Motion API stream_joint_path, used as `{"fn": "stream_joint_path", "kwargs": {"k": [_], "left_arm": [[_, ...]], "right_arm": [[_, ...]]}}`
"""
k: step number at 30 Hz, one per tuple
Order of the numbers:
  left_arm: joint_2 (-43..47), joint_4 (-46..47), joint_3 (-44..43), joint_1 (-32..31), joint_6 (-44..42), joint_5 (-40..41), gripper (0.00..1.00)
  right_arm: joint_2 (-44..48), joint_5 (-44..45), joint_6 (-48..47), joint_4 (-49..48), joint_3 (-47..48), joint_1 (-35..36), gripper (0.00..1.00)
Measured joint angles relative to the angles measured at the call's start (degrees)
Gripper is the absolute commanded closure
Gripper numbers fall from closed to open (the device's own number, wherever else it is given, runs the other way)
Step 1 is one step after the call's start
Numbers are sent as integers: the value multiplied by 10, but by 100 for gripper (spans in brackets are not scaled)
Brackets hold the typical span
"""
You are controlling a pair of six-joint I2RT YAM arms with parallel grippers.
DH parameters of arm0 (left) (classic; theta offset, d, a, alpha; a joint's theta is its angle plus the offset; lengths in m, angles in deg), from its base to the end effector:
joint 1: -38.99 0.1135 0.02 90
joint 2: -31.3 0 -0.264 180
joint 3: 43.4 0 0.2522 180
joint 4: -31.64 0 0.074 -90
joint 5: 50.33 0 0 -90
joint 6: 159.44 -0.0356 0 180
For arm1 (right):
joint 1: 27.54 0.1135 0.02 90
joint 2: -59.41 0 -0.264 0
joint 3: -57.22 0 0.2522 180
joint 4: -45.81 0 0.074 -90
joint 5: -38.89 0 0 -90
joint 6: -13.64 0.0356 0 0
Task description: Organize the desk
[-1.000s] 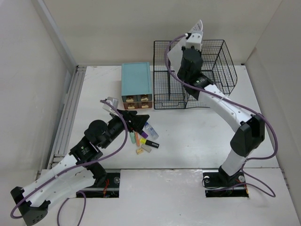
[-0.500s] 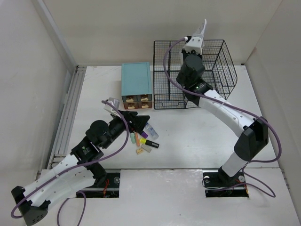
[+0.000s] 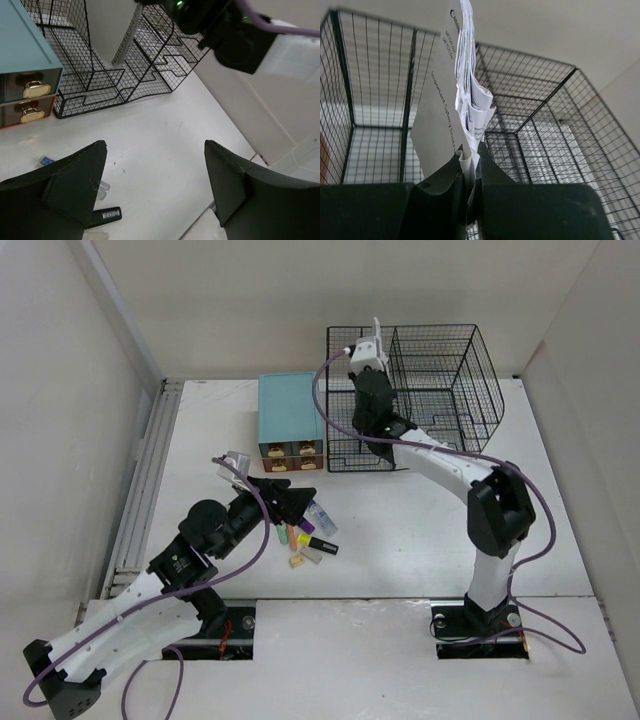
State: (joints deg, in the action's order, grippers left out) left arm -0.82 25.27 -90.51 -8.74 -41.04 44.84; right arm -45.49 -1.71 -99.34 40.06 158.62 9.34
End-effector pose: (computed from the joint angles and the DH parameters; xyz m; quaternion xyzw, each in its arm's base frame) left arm 0.1021 -0.1075 0.3355 0.0756 0.6478 -0.4439 0.6145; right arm 0.3655 0.2405 0.3570 -0.0531 0.6960 -0.2082 0.6851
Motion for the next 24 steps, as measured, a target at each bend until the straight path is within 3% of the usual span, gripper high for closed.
{"fn": "stream_joint_path", "kwargs": {"k": [12, 13, 14, 15, 16, 17, 19, 23, 24], "left_arm": [[6, 0, 8, 0, 6, 0, 23], [8, 0, 10, 0, 6, 1, 23], [9, -1, 12, 0, 7, 1, 23], [11, -2, 12, 0, 8, 1, 23], [12, -2, 13, 0, 9, 2, 23], [12, -2, 14, 0, 10, 4, 22], [13, -1, 16, 0, 16, 12, 22], [6, 0, 21, 0, 36, 41, 24], [0, 0, 22, 0, 43, 52, 31]], "right_arm": [[-88, 19, 22, 21, 22, 0, 100], [-88, 23, 24, 21, 24, 0, 95], [-88, 28, 27, 21, 26, 0, 81], [-88, 31, 33, 21, 28, 0, 63], [-88, 33, 36, 21, 30, 0, 28], [-87, 34, 42, 22, 30, 0, 17], [-81, 33, 40, 30, 31, 0, 2], [-51, 24, 45, 47, 20, 0, 1], [-37, 18, 46, 56, 17, 0, 1]]}}
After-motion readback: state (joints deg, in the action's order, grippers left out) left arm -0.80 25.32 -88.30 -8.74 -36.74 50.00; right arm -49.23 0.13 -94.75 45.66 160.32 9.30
